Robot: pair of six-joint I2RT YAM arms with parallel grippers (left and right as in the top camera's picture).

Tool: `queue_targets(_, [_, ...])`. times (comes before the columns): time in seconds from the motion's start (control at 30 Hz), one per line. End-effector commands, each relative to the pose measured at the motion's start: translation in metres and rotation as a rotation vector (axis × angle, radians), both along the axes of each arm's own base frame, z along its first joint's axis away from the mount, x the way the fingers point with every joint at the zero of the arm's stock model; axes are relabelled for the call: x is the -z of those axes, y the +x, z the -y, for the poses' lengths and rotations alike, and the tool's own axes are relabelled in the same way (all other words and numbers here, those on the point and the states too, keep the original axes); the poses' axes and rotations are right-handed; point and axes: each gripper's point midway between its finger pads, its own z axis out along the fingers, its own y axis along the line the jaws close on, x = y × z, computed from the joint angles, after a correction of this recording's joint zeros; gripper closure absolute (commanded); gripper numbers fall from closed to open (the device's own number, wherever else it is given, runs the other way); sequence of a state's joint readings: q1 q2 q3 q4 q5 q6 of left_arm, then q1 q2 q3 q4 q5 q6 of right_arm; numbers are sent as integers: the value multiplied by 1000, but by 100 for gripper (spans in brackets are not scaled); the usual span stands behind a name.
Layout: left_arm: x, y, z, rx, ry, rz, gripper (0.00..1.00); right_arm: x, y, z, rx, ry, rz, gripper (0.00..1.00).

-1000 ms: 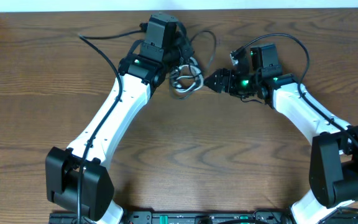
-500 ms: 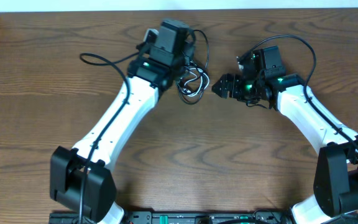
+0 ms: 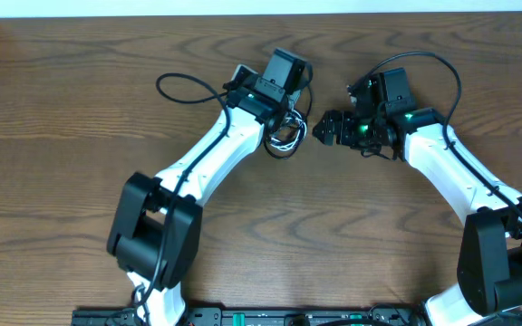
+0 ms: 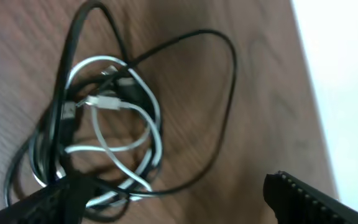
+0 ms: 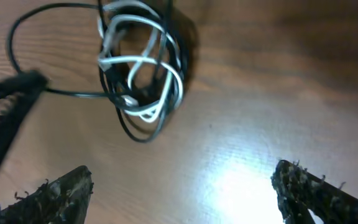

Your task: Untangle cables

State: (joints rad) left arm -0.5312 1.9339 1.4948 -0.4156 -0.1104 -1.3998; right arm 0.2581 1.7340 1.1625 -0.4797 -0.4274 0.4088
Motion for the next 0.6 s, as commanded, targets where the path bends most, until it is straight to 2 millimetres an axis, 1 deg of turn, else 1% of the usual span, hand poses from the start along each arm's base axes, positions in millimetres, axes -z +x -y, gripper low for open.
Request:
queue_targets(0.0, [4, 5, -5, 139, 147, 32, 6, -13, 10, -2, -76, -28, 120, 11])
queue_targets(0.07, [3, 6, -12, 213, 234, 48, 6, -18, 18, -4, -108, -35, 184, 12])
queue_targets(0.1, [0, 8, -19, 236, 283, 61, 6, -21, 21, -6, -128, -41, 214, 13])
queue_targets(0.13, [-10, 12, -33, 248, 345, 83, 6, -23, 25, -8, -157, -49, 256, 14])
queue_targets(0.23, [-39, 17, -57, 239, 372, 125, 6, -27, 29, -14, -203, -64, 313, 14])
queue_targets(0.33, [-81, 15, -91, 203, 369, 174, 5, -32, 30, -23, -272, -84, 378, 14])
queue_targets(0.37, [-89, 13, -98, 204, 370, 185, 5, -32, 29, -26, -297, -90, 396, 15])
queue_targets(0.4, [-104, 10, -109, 205, 368, 202, 5, -33, 27, -31, -327, -98, 414, 15])
queue_targets(0.5, [-128, -1, -132, 228, 353, 223, 5, -38, 22, -47, -416, -120, 468, 14])
queue_targets(0.57, [-137, -8, -145, 241, 344, 223, 5, -43, 20, -60, -475, -130, 504, 13])
